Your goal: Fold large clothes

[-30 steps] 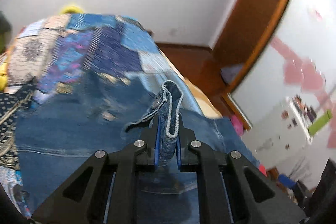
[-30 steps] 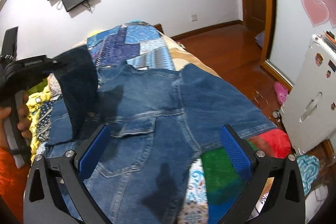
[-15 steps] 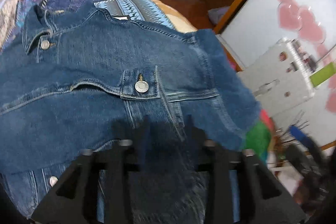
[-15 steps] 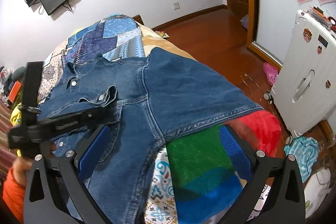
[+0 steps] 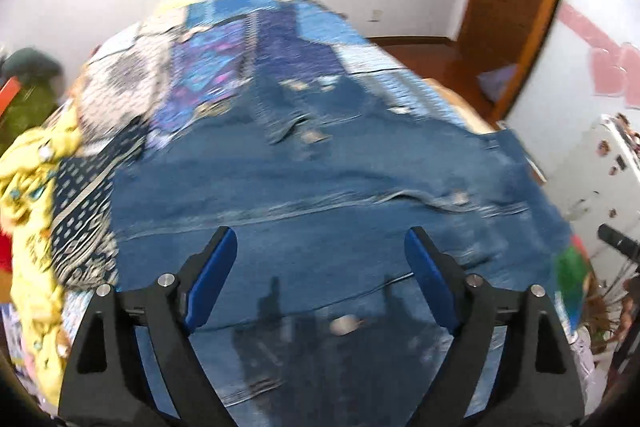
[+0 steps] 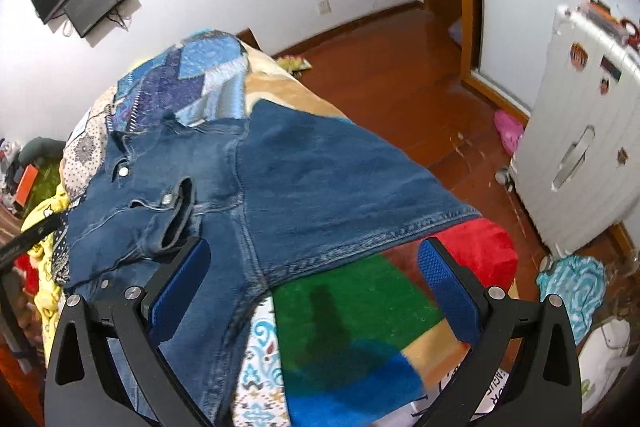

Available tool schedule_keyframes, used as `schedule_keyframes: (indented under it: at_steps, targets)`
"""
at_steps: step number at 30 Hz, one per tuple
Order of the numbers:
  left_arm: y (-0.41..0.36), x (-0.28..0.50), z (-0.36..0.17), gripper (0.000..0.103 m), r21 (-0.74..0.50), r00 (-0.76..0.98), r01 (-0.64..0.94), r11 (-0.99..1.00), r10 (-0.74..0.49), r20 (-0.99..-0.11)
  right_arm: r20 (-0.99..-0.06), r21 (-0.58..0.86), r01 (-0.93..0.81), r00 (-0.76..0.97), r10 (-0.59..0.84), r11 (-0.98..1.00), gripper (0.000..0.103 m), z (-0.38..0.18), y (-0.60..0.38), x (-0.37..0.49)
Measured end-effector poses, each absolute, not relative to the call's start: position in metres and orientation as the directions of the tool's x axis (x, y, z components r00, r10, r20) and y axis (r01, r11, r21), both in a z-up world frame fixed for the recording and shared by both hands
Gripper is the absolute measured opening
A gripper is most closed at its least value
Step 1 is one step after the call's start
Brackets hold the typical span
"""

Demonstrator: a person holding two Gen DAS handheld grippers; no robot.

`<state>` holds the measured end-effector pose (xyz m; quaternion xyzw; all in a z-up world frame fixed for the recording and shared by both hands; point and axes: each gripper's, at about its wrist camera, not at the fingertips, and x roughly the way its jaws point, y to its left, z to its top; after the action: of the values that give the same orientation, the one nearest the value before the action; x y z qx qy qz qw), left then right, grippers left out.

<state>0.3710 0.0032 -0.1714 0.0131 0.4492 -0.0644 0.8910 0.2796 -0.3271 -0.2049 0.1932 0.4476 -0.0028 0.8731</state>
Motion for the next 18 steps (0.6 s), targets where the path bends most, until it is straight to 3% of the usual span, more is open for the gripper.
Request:
schedule_keyframes:
  at_steps: [7, 12, 18]
  targets:
    - [0.067, 0.352, -0.207, 0.086, -0.081, 0.538, -0.025, 0.996, -0.055, -0.841, -0.809, 0.475, 0.243, 0.499, 0.311, 0.846, 0.103, -0.249, -0.357, 0.299]
    - [0.088, 0.343, -0.232, 0.086, -0.121, 0.500, -0.101, 0.988, -0.054, -0.864, -0.763, 0.599, 0.289, 0.489, 0.423, 0.747, 0.103, -0.273, -0.381, 0.308]
    - [0.101, 0.338, -0.245, 0.086, -0.146, 0.484, -0.150, 0.978, -0.056, -0.873, -0.740, 0.647, 0.349, 0.503, 0.447, 0.678, 0.087, -0.295, -0.397, 0.329]
